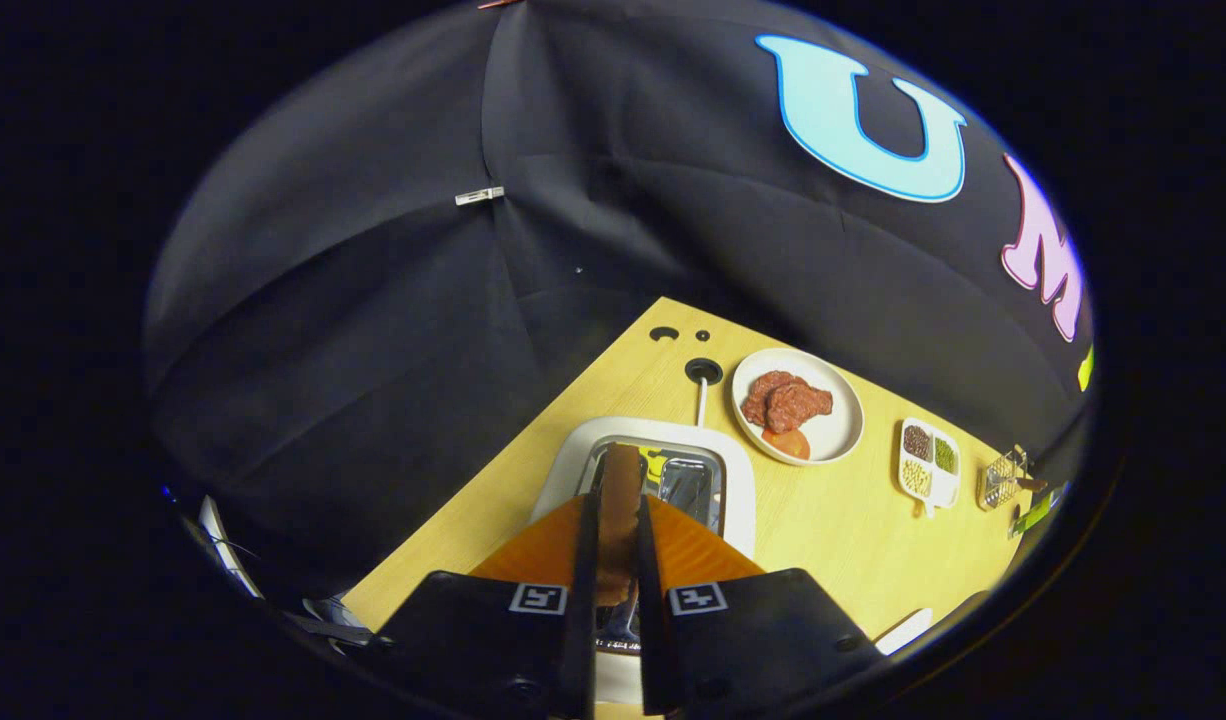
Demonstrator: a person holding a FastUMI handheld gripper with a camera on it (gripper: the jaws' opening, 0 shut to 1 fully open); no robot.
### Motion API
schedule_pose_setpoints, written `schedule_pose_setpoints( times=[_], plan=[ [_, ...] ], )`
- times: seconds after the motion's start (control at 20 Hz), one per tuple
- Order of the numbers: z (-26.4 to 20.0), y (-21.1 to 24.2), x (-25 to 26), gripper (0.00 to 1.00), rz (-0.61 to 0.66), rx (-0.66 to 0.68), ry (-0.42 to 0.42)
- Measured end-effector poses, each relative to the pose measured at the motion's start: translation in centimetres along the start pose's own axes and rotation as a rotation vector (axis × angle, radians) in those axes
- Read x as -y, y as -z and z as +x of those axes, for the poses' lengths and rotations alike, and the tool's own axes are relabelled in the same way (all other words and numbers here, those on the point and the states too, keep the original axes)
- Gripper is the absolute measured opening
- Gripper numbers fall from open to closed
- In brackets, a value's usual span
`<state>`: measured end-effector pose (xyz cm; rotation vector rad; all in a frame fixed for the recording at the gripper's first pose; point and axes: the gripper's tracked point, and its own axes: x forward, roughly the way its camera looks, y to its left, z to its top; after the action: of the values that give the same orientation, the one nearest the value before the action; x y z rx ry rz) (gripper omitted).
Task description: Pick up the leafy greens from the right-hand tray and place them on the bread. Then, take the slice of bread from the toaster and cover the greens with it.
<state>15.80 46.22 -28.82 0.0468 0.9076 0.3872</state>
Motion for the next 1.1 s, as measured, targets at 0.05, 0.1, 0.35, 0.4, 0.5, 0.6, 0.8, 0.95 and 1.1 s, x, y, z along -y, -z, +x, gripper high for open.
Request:
schedule_pose_setpoints(
  times=[0.05, 0.1, 0.35, 0.4, 0.5, 0.6, 0.8, 0.95, 1.1],
  plan=[
    [0.2, -0.1, 0.1, 0.16, 0.017, 0.011, -0.008],
    [0.1, -0.2, 0.2, 0.15, 0.024, 0.015, -0.016],
    [-2.3, -1.8, 0.0, 0.11, 0.066, 0.065, -0.060],
    [-3.2, -2.7, 0.1, 0.11, 0.079, 0.088, -0.073],
    [-5.1, -4.1, 0.4, 0.11, 0.105, 0.131, -0.092],
    [-7.3, -5.4, 1.0, 0.11, 0.138, 0.176, -0.120],
    [-11.6, -6.6, 3.3, 0.11, 0.189, 0.233, -0.159],
    [-15.4, -6.2, 6.3, 0.11, 0.231, 0.283, -0.142],
    [-18.5, -3.9, 10.6, 0.11, 0.254, 0.308, -0.083]
  ],
)
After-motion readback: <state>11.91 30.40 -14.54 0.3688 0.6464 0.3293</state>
